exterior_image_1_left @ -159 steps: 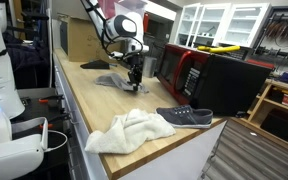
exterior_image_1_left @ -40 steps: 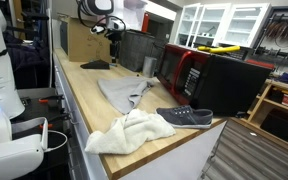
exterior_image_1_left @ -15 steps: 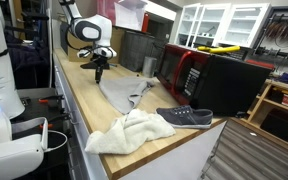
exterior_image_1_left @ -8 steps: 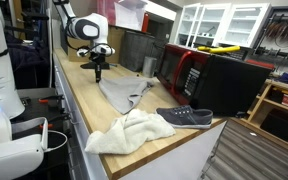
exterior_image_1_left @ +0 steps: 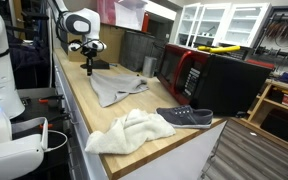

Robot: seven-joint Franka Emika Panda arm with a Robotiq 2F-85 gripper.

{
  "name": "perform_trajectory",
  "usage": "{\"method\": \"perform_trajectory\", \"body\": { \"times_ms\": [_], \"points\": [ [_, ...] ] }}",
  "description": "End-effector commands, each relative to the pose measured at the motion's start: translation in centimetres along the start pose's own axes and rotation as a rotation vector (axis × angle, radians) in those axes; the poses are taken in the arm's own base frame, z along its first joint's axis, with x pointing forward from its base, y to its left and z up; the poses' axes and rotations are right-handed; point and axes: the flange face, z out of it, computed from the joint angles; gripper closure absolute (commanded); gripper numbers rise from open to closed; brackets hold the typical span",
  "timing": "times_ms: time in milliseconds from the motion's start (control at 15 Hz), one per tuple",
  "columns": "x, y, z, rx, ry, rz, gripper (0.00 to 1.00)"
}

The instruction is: Unfold the grey object completely

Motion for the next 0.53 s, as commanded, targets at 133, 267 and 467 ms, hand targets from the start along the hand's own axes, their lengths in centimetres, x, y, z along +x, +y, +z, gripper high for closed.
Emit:
{"method": "perform_trajectory", "body": {
  "times_ms": [133,267,467],
  "points": [
    [-2.4,-5.0,-3.6,0.183,-0.100,0.010,0.98],
    [-2.7,-6.3,-4.7,0.246,-0.140,0.022,0.65],
    [-1.9,-6.7,-6.4,0.308,-0.155,0.056,0.49]
  ]
}}
